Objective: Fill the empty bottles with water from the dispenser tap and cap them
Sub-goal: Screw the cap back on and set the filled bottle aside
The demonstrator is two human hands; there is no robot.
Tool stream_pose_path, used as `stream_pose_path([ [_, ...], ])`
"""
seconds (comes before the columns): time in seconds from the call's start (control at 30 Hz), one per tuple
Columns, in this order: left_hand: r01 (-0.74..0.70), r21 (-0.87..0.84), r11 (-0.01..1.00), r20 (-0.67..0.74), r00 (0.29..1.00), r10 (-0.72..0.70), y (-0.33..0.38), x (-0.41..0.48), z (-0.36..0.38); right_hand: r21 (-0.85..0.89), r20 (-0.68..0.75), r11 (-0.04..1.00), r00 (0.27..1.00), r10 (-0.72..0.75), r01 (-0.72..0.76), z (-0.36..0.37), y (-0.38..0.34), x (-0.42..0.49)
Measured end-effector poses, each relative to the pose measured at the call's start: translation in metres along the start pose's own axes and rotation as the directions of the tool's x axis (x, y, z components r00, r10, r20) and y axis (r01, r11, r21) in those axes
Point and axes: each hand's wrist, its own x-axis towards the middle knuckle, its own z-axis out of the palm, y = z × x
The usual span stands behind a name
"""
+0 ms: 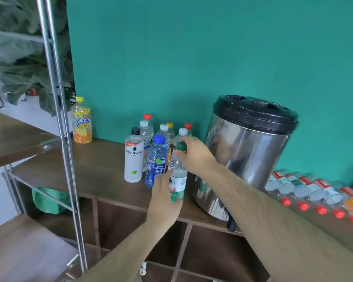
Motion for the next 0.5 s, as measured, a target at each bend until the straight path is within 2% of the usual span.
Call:
stream_pose_path([
  [0.13,-0.113,0.114,0.987,0.041,0.993,0.109,-0.018,-0.008,0.011,0.043,0.047,0.999,0.998,-0.033,0.031,0.014,0.005,-0.004],
  [0.23,-0.123,0.118,0.985,0.099,0.989,0.111,-0.028,-0.004,0.014,0.069,0.057,0.998,0.998,-0.001,-0.003,0.02,0.012,-0.002],
  [0.5,-0.103,0.229,0.968,0.185,0.981,0.061,-0.03,0.019,0.013,0.159,-0.044,0.986,0.997,0.056,-0.049,0.039,0.028,0.009],
])
